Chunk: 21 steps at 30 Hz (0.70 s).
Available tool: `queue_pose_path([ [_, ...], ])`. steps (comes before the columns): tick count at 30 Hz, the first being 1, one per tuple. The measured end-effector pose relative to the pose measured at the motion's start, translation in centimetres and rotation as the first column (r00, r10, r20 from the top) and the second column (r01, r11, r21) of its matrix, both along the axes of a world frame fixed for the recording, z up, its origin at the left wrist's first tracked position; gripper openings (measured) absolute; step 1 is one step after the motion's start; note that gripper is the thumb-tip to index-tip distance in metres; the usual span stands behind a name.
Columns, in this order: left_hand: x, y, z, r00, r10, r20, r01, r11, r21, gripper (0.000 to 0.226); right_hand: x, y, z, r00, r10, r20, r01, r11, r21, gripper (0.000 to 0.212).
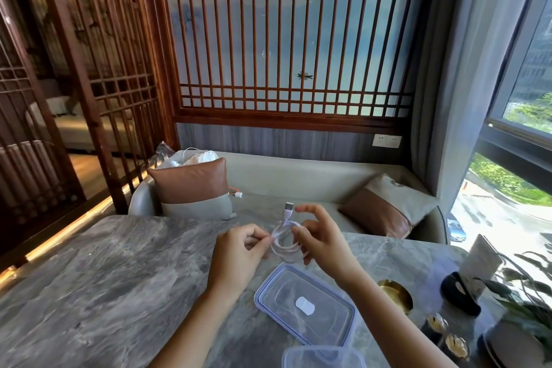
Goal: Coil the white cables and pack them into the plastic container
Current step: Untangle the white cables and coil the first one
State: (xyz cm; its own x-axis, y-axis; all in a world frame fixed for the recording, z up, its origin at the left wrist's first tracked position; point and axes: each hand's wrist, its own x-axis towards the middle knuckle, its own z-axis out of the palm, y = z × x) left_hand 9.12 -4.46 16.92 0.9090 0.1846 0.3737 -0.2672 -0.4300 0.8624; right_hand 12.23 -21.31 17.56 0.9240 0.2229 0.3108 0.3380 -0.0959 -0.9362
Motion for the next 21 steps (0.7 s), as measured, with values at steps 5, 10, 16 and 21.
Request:
queue_pose_path([
  [5, -1.2, -0.9, -0.1, 0.996, -0.014, 0.089, 0.021, 0.997, -0.079, 0.012, 0.3, 1.1, -0.5, 0.973, -0.201, 0.117, 0.205, 0.979, -0.016, 0.023],
  [10, -2.1, -1.6, -0.5, 0.999, -0.045, 0.002, 0.044, 0.982, -0.182, 0.015, 0.1, 2.0, -0.6, 0.963, -0.258, 0.077, 0.252, 0.965, 0.076, 0.028],
  [16, -1.8, -1.4, 0.0, 0.881, -0.429, -0.197, 0.058, 0.512, -0.857, 0.012, -0.7, 1.9, -0.5, 0.994, -0.095, 0.048, 0.092, 0.994, 0.059, 0.026],
  [21, -1.1, -1.5, 0.4, 0.853, -0.496, -0.162, 0.124, 0.494, -0.86, 0.006, -1.3, 1.7, -0.2, 0.997, -0.02, 0.076, 0.023, 0.999, -0.049, 0.028],
])
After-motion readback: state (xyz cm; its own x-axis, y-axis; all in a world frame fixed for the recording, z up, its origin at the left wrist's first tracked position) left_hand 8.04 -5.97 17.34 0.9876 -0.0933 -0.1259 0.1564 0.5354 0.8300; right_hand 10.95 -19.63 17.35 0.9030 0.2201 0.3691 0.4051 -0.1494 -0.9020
